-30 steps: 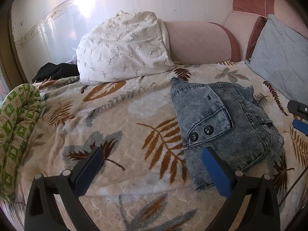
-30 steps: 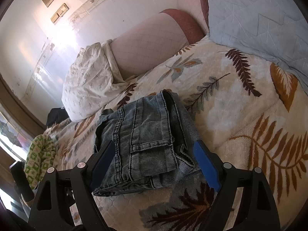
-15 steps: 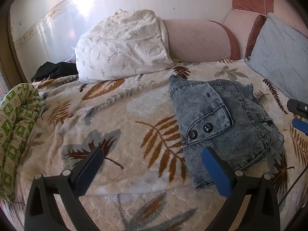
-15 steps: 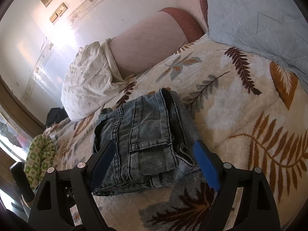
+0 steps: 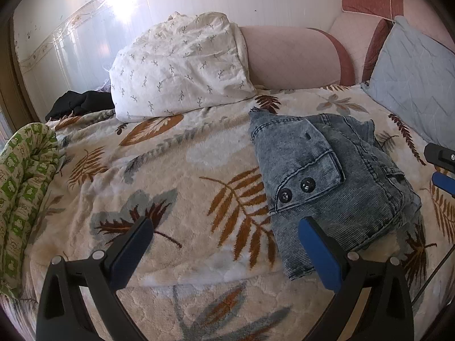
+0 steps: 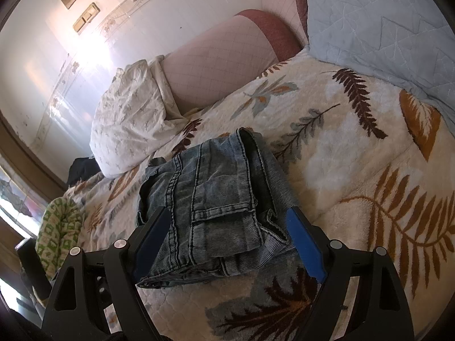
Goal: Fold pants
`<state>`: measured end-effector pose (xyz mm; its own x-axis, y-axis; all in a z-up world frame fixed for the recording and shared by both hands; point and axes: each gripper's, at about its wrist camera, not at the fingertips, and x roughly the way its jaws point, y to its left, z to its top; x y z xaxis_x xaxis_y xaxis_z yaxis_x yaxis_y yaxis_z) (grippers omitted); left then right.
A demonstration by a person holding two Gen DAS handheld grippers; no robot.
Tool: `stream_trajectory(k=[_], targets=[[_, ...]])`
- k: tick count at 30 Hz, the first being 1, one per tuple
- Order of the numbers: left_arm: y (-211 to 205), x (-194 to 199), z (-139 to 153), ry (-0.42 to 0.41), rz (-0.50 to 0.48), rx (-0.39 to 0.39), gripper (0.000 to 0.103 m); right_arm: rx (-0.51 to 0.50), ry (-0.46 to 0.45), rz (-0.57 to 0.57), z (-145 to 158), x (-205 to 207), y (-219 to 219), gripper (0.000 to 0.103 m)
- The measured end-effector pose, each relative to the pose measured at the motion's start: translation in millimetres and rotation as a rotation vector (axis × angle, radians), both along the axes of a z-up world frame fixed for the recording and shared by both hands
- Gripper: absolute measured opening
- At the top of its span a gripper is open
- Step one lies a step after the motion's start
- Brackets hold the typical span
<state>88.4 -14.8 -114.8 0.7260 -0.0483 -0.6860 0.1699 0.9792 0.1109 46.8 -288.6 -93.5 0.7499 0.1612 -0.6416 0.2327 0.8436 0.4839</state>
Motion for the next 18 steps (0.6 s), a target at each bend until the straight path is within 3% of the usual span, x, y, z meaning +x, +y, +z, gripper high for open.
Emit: stream_trajectory(k=[18], targets=[[3.2,4.4,-5.6,0.014,-0.007,0.010,0.103,0.008,0.018,0.012,-3.9,3.3,2.7,0.084]])
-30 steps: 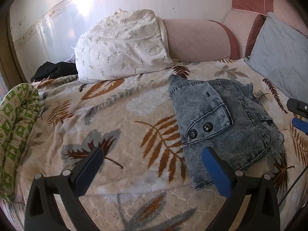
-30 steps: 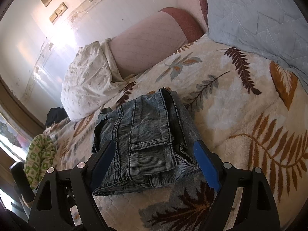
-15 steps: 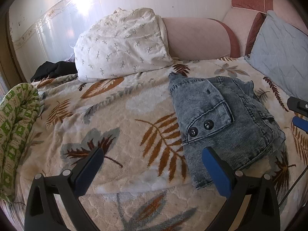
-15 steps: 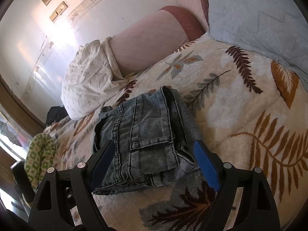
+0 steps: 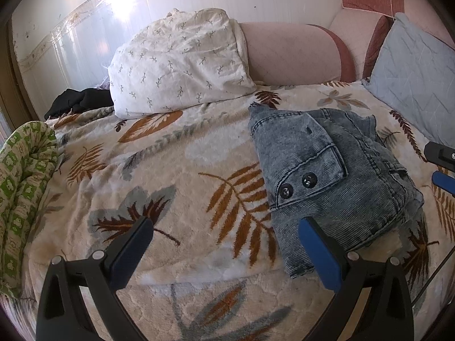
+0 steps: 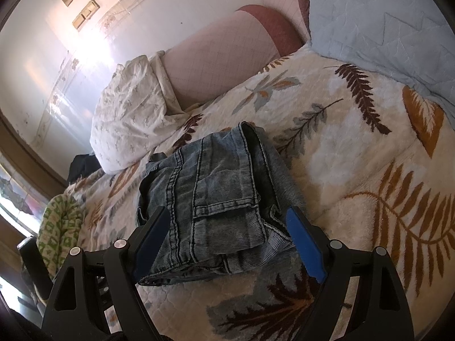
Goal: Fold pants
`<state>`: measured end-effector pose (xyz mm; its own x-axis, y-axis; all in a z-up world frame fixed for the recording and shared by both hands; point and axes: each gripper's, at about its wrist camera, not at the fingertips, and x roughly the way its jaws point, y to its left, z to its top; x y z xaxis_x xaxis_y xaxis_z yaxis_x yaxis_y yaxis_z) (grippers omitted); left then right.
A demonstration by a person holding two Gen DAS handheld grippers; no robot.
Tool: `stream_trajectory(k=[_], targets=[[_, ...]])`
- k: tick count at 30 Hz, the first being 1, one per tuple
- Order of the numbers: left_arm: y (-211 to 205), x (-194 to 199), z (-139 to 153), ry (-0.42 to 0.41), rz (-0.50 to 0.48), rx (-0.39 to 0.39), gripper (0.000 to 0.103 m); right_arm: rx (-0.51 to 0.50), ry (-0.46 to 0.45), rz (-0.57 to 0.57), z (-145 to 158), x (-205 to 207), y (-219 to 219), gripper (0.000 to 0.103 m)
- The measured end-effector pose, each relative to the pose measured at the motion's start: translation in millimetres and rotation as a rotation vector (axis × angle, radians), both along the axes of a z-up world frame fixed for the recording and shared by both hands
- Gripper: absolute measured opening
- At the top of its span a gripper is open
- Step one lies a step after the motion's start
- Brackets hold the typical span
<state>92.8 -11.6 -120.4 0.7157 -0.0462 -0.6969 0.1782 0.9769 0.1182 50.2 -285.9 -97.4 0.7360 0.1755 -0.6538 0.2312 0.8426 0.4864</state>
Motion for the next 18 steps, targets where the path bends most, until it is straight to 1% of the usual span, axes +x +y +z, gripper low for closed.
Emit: stream_trajectory(k=[18], targets=[[-0.5,0.8,-4.2,0.010,0.012,0.007,0.103,0.000,0.001,0.001,-0.1,0.0,1.2,0.084]])
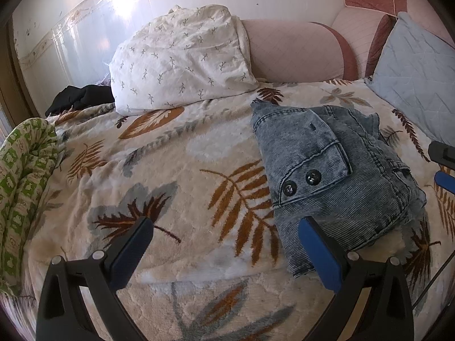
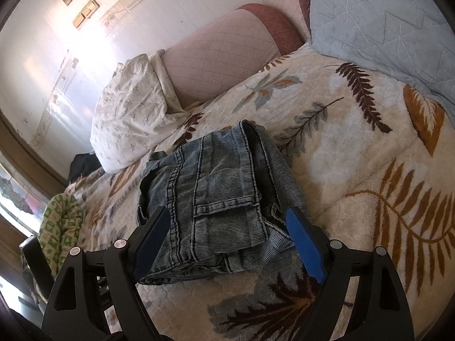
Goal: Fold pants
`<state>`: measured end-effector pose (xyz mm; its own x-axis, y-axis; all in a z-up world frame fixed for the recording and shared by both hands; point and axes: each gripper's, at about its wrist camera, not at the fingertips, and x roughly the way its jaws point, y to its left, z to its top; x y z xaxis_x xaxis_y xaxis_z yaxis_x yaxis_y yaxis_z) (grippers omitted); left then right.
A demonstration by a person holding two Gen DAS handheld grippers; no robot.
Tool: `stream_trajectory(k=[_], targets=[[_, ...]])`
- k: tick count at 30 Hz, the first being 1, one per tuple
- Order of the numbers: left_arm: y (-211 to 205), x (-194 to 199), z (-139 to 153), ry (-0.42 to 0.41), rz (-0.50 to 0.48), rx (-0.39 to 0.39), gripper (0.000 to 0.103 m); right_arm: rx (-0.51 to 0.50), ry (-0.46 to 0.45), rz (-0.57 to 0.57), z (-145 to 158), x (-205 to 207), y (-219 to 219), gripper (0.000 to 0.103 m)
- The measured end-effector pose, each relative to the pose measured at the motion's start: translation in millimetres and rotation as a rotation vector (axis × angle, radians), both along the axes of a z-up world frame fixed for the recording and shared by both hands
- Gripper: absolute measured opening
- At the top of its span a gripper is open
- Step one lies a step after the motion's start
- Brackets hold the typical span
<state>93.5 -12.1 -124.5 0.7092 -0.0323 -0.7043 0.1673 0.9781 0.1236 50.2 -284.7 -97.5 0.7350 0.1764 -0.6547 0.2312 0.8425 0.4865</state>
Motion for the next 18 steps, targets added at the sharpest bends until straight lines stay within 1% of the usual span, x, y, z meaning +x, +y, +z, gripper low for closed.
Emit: stream_trajectory(k=[18], targets=[[-0.8,0.0,-1.6,0.003,-0.001,0.002,0.103,0.001,0.000,0.001,0.2,0.0,0.5,0.084]])
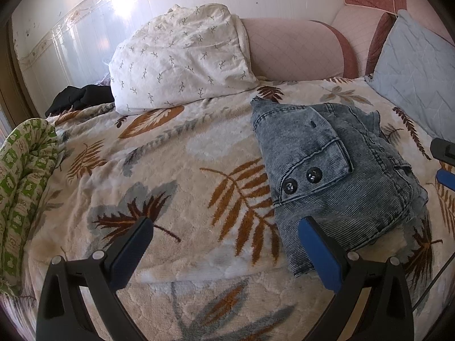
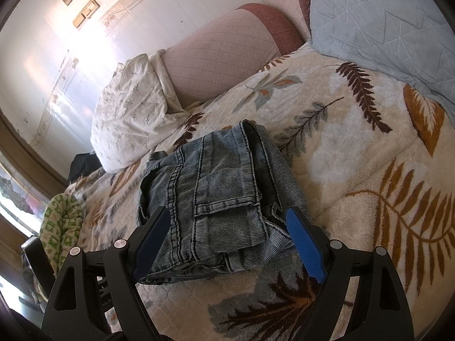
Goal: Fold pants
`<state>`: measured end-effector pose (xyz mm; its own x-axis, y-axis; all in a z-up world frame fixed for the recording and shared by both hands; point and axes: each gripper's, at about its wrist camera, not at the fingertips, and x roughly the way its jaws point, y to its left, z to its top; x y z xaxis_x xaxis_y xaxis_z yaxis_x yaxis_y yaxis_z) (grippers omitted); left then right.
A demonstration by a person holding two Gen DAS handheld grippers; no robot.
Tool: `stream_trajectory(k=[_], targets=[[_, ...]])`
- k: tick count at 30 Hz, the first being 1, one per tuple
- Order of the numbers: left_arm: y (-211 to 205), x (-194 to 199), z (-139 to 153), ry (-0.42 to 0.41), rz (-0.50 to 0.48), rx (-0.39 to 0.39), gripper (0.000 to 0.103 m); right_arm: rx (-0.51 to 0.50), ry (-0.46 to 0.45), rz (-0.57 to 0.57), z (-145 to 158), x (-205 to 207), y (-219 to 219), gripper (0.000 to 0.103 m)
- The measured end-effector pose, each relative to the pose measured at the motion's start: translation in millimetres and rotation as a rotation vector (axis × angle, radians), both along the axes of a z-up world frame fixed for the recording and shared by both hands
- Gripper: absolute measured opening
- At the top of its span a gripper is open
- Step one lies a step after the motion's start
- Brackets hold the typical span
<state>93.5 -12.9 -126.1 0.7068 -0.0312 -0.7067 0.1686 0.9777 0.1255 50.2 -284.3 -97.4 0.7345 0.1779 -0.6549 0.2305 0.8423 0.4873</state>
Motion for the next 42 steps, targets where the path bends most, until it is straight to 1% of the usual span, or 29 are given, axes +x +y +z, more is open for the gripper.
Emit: stream_trajectory(k=[42], targets=[[-2.8,0.0,-7.0,0.022,0.003,0.016,0.103,0.004,0.007,0.007,0.9,-0.4,3.7,0.084]])
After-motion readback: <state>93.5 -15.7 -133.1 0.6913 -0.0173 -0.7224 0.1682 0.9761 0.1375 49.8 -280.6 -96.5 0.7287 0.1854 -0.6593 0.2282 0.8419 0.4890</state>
